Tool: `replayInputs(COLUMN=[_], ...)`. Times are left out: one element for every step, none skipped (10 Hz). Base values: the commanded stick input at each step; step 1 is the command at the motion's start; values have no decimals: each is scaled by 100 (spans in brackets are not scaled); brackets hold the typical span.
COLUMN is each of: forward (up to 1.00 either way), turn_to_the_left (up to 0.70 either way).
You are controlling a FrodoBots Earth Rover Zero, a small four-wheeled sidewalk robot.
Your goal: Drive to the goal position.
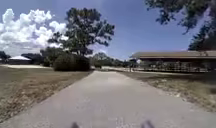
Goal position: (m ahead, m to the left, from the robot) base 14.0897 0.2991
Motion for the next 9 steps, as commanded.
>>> replayInputs(forward=[50, 38, 0, 0, 0, 0, 0, 0, 0], turn_to_the_left=[0, 0, 0, 0, 0, 0, 0, 0, 0])
